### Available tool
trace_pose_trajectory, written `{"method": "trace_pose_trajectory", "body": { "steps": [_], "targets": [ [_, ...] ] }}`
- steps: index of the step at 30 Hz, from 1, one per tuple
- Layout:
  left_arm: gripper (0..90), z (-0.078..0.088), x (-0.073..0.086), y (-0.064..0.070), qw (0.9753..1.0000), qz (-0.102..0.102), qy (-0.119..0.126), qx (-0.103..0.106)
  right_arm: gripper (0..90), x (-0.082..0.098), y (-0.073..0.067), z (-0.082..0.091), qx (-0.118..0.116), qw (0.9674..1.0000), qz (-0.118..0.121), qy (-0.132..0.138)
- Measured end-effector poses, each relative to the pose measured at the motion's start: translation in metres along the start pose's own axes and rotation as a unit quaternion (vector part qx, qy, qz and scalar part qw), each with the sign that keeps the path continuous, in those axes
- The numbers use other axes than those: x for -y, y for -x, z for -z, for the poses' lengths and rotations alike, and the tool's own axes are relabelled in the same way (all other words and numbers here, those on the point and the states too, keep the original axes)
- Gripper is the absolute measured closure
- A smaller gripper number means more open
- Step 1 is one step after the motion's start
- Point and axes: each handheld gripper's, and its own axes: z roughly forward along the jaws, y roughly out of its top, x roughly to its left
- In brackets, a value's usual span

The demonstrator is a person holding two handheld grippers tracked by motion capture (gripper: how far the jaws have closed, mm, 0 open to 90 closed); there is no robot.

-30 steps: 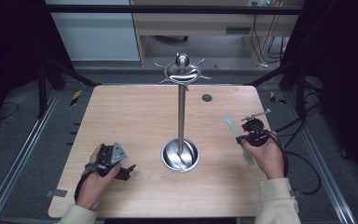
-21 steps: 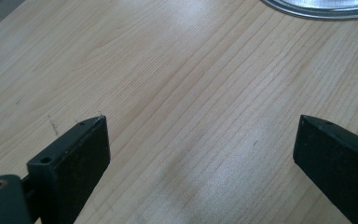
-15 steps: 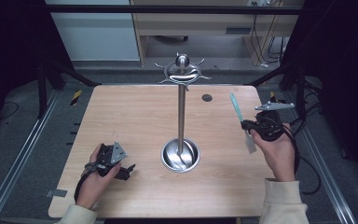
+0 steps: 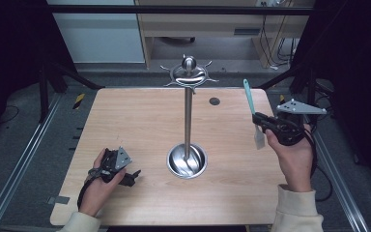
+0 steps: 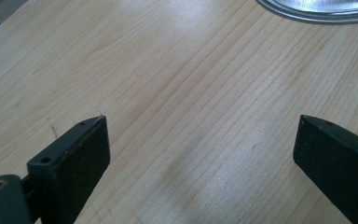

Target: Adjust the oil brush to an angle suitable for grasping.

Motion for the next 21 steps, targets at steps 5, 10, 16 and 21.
{"method": "trace_pose_trajectory", "body": {
  "steps": [5, 10, 16, 21],
  "targets": [
    [3.4, 0.0, 0.0, 0.0, 1.0, -0.001, -0.001, 0.0, 82.6, -0.004, -0.003, 0.007, -0.013, 0.9996, -0.003, 0.026],
    [3.4, 0.0, 0.0, 0.0, 1.0, 0.0, -0.001, -0.001, 82.6, -0.008, -0.008, 0.014, -0.023, 0.9986, 0.001, 0.047],
    [3.4, 0.0, -0.001, 0.001, 1.0, 0.002, -0.004, 0.002, 82.6, -0.012, -0.013, 0.02, -0.036, 0.9971, 0.005, 0.067],
    [3.4, 0.0, 0.0, 0.0, 1.0, -0.001, -0.001, -0.002, 82.6, -0.015, -0.016, 0.025, -0.049, 0.9955, 0.005, 0.081]
  ]
}}
